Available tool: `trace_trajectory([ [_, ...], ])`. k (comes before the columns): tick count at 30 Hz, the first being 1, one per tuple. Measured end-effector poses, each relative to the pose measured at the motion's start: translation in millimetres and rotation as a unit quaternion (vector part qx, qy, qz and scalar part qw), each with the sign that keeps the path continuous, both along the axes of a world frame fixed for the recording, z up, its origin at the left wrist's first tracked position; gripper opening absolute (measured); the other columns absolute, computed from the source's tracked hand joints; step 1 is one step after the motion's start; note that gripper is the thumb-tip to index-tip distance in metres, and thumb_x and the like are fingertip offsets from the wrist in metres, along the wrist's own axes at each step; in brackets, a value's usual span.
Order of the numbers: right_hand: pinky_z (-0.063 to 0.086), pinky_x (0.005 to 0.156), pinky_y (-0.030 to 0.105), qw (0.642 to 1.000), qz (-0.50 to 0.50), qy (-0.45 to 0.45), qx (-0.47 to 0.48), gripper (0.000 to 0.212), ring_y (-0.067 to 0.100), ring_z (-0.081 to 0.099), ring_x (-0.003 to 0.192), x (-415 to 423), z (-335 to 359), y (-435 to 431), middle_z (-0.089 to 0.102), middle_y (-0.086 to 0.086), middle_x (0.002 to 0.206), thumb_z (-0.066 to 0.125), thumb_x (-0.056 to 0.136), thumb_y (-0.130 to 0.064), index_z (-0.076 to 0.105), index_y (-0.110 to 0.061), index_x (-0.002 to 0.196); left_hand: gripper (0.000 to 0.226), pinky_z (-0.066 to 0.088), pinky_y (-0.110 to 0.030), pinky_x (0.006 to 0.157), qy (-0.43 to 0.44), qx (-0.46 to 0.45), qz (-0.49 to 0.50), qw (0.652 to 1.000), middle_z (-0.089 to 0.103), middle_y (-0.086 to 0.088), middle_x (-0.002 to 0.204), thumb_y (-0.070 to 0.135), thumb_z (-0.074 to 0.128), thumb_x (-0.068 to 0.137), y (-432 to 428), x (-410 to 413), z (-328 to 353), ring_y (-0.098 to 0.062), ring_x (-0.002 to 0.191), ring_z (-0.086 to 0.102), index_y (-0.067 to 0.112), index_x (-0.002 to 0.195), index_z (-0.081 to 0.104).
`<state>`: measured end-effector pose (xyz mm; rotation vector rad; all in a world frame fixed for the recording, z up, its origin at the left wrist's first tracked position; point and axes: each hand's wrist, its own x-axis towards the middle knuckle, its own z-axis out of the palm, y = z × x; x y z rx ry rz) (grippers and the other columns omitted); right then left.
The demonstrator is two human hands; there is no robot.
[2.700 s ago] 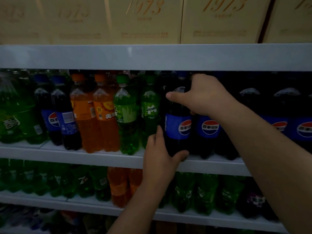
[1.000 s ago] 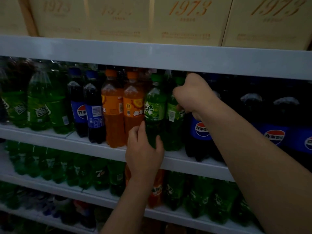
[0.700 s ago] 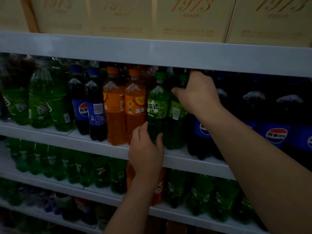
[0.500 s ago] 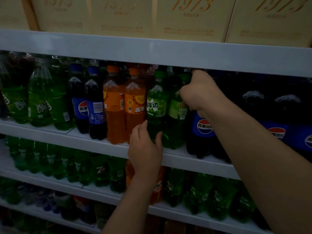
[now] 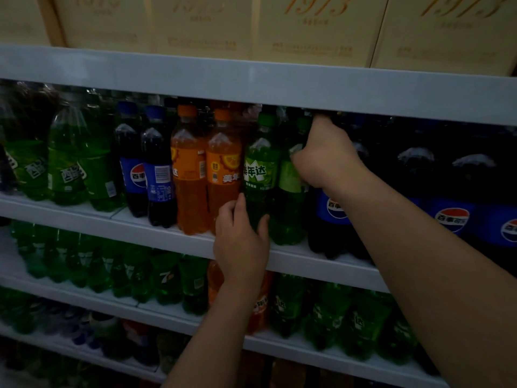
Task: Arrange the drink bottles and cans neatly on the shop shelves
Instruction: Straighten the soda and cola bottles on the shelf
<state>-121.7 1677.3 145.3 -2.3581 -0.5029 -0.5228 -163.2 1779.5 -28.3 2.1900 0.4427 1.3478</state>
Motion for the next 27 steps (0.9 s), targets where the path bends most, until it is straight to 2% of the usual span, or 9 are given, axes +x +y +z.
trace_trajectory([
  [2, 0.033, 0.048, 0.022, 1.000, 0.006, 0.003, -0.011, 0.043, 0.009, 0.044, 0.067, -0.9, -0.3, 0.1, 0.051, 0.004, 0.093, 0.062, 0.084, -0.017, 0.042, -0.009, 0.121, 0.057, 0.050, -0.034, 0.076, -0.007, -0.012, -0.004, 1.000, 0.054, -0.012, 0.119, 0.028, 0.069, 0.084, -1.1, -1.8, -0.4, -0.024, 0.105, 0.055, 0.006, 0.133, 0.051],
  [6, 0.042, 0.067, 0.028, 0.998, -0.016, -0.016, -0.053, 0.058, 0.025, 0.054, 0.091, -2.7, -4.1, 3.5, 0.049, 0.016, 0.117, 0.067, 0.082, -0.036, 0.041, -0.008, 0.126, 0.049, 0.045, -0.027, 0.083, -0.055, 0.018, -0.020, 0.998, 0.052, -0.012, 0.118, 0.023, 0.066, 0.084, -17.3, -8.6, -7.6, -0.021, 0.106, 0.051, 0.006, 0.128, 0.053],
  [11, 0.040, 0.056, 0.026, 1.000, -0.004, 0.000, -0.006, 0.040, 0.018, 0.053, 0.077, -4.1, -2.3, 3.0, 0.055, 0.004, 0.095, 0.058, 0.085, -0.042, 0.051, -0.009, 0.108, 0.061, 0.053, -0.030, 0.069, 0.036, 0.019, -0.079, 0.996, 0.060, -0.007, 0.118, 0.044, 0.072, 0.080, -44.3, -8.1, -7.5, -0.021, 0.100, 0.062, 0.008, 0.127, 0.056],
  [14, 0.027, 0.045, 0.022, 1.000, -0.004, -0.011, 0.012, 0.028, 0.006, 0.044, 0.060, -4.6, 1.2, -1.6, 0.049, -0.004, 0.073, 0.057, 0.089, -0.040, 0.049, -0.013, 0.090, 0.069, 0.054, -0.032, 0.067, 0.052, 0.025, -0.065, 0.996, 0.060, -0.010, 0.121, 0.048, 0.073, 0.078, -47.0, -5.5, -6.5, -0.024, 0.102, 0.063, 0.005, 0.129, 0.055],
  [17, 0.029, 0.046, 0.025, 0.999, -0.028, -0.039, -0.016, 0.041, 0.010, 0.044, 0.060, -7.5, 3.5, -0.3, 0.047, -0.004, 0.073, 0.066, 0.082, -0.050, 0.048, -0.014, 0.091, 0.078, 0.055, -0.035, 0.068, 0.072, 0.047, -0.058, 0.995, 0.055, -0.012, 0.125, 0.054, 0.069, 0.078, -48.6, -5.9, -6.4, -0.027, 0.105, 0.060, 0.005, 0.135, 0.048],
  [21, 0.031, 0.050, 0.027, 0.997, -0.041, -0.056, -0.041, 0.065, 0.017, 0.047, 0.077, -10.0, 4.3, -0.6, 0.048, 0.000, 0.089, 0.064, 0.076, -0.063, 0.050, -0.011, 0.113, 0.082, 0.052, -0.033, 0.071, 0.094, 0.017, -0.076, 0.992, 0.053, -0.010, 0.121, 0.046, 0.069, 0.082, -47.1, -5.5, -6.0, -0.024, 0.102, 0.058, 0.007, 0.145, 0.034],
  [24, 0.027, 0.048, 0.025, 0.997, -0.023, -0.047, -0.049, 0.053, 0.017, 0.047, 0.078, -10.8, 5.2, -3.5, 0.049, 0.001, 0.090, 0.055, 0.085, -0.058, 0.052, -0.012, 0.111, 0.071, 0.045, -0.024, 0.078, 0.096, -0.032, -0.105, 0.989, 0.058, -0.007, 0.125, 0.034, 0.066, 0.087, -45.1, -6.8, -7.5, -0.020, 0.106, 0.059, 0.012, 0.146, 0.033],
  [26, 0.041, 0.054, 0.030, 0.999, 0.004, -0.012, -0.033, 0.038, 0.019, 0.053, 0.080, -8.9, 8.8, -3.7, 0.054, 0.003, 0.091, 0.053, 0.091, -0.043, 0.054, -0.008, 0.107, 0.061, 0.050, -0.026, 0.072, 0.101, -0.005, -0.099, 0.990, 0.063, -0.007, 0.121, 0.028, 0.068, 0.087, -45.2, -9.1, -7.0, -0.020, 0.099, 0.065, 0.010, 0.139, 0.043],
  [27, 0.049, 0.067, 0.040, 1.000, 0.016, 0.015, -0.015, 0.032, 0.024, 0.057, 0.086, -8.2, 10.6, -3.3, 0.058, 0.007, 0.095, 0.054, 0.092, -0.035, 0.055, -0.007, 0.108, 0.059, 0.052, -0.028, 0.067, 0.105, 0.017, -0.088, 0.990, 0.066, -0.008, 0.117, 0.025, 0.072, 0.084, -45.6, -9.7, -7.1, -0.021, 0.094, 0.067, 0.008, 0.136, 0.049],
])
